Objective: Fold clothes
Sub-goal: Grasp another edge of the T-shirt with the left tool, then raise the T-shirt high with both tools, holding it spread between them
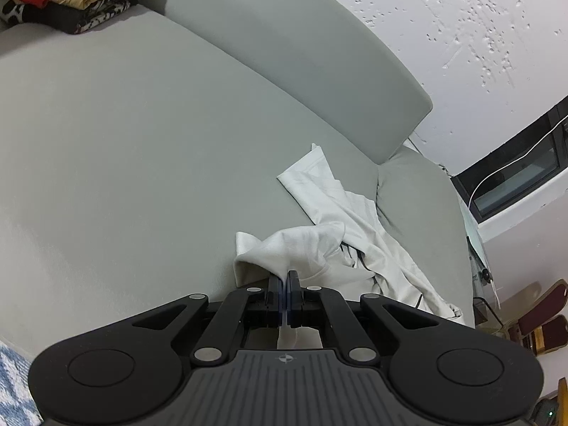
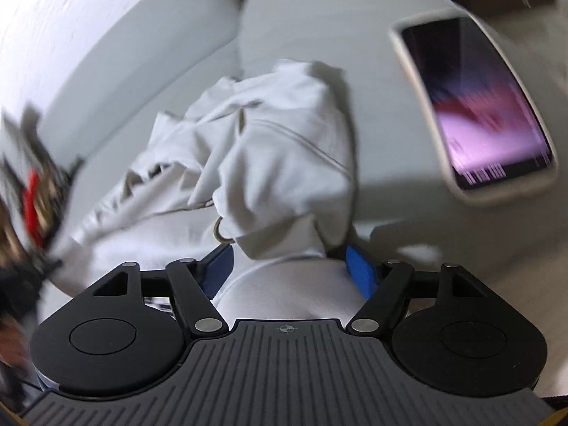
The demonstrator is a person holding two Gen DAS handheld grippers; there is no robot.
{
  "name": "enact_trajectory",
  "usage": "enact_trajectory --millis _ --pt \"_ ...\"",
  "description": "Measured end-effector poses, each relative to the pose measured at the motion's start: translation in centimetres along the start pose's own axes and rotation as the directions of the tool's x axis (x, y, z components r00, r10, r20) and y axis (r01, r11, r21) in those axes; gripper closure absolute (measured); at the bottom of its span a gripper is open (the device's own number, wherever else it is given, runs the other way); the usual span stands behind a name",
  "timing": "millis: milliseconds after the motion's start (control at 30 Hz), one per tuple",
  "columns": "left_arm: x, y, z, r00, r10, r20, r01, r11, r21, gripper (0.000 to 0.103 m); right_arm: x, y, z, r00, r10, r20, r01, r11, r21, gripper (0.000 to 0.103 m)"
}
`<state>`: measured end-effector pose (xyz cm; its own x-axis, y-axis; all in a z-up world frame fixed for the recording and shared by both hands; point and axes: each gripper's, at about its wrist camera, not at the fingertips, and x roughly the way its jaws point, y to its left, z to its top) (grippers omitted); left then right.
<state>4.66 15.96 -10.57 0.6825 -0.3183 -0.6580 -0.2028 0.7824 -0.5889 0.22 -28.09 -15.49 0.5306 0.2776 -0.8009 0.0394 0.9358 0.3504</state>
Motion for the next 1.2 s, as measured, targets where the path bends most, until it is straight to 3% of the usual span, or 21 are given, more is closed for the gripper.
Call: enact_trajectory --millis 100,200,233,267,400,533,633,733,833,933,1000,1067,1133,1200 --pt "-0.1 0.1 0.0 1.0 0.005 -0.003 -0.005 1.0 0.004 0.103 2.0 1.0 0.5 0.998 -0.064 -0.029 0.062 0.997 -0.052 0.029" --pt "-0.3 0.1 0.1 1.0 0.01 -0.003 -0.01 1.0 0.016 0.103 1.9 -0.5 0.4 0.997 -0.071 0.005 0.071 0.997 0.041 0.058" --pt "-0.4 0.1 0.1 1.0 0.011 -0.003 -0.011 1.0 0.019 0.103 1.7 -1.3 0.4 0.998 -0.061 0.015 0.059 0.994 0.094 0.084" --pt "-0.4 0.1 0.1 1.0 0.013 -0.002 -0.013 1.0 0.022 0.103 1.4 -2.1 0.4 0.998 -0.049 0.029 0.044 0.988 0.147 0.096" --pt "-0.7 0.1 0.3 1.0 0.002 -0.019 -0.002 1.0 0.008 0.103 -2.7 -4.5 1.8 0.991 0.012 0.133 -0.052 0.952 0.302 0.097" --pt "-2.4 -0.6 0.7 0.996 -0.077 -0.043 0.076 0.997 -0.029 0.103 -6.9 -6.5 3.5 0.977 0.069 0.203 -0.148 0.9 0.409 0.097" --pt "-3.6 -1.7 0.7 0.994 -0.091 -0.068 0.09 0.996 -0.015 0.103 -6.8 -8.4 4.0 0.987 0.087 0.135 -0.141 0.868 0.476 0.096" --pt "-3.3 -2.2 -0.4 0.991 -0.026 -0.133 0.031 0.999 0.029 0.103 -4.4 -9.8 3.3 0.997 0.079 0.024 -0.08 0.851 0.519 0.095" --pt "-2.1 -1.5 -2.0 0.983 0.046 -0.175 -0.038 0.998 0.05 0.102 -2.4 -11.0 1.5 0.996 0.094 -0.014 -0.07 0.831 0.552 0.082" --pt "-1.1 -0.5 -2.7 0.982 0.058 -0.181 -0.052 0.998 0.037 0.102 -1.5 -11.4 0.6 0.989 0.147 -0.025 -0.108 0.825 0.555 0.056" --pt "-0.8 0.1 -3.0 0.983 0.052 -0.178 -0.05 0.999 0.018 0.101 -1.2 -11.3 0.2 0.985 0.169 -0.037 -0.123 0.83 0.544 0.054" --pt "-0.7 0.7 -3.0 0.985 0.035 -0.171 -0.037 0.999 -0.009 0.095 -1.0 -10.9 0.0 0.983 0.179 -0.045 -0.129 0.841 0.525 0.053" --pt "-0.7 1.2 -3.1 0.986 0.018 -0.164 -0.025 0.999 -0.036 0.077 -0.6 -10.5 -0.6 0.982 0.177 -0.061 -0.121 0.849 0.515 0.053" --pt "-0.7 1.7 -3.1 0.988 0.002 -0.158 -0.012 0.998 -0.066 0.069 -0.1 -10.6 -1.3 0.982 0.18 -0.062 -0.121 0.839 0.531 0.053"
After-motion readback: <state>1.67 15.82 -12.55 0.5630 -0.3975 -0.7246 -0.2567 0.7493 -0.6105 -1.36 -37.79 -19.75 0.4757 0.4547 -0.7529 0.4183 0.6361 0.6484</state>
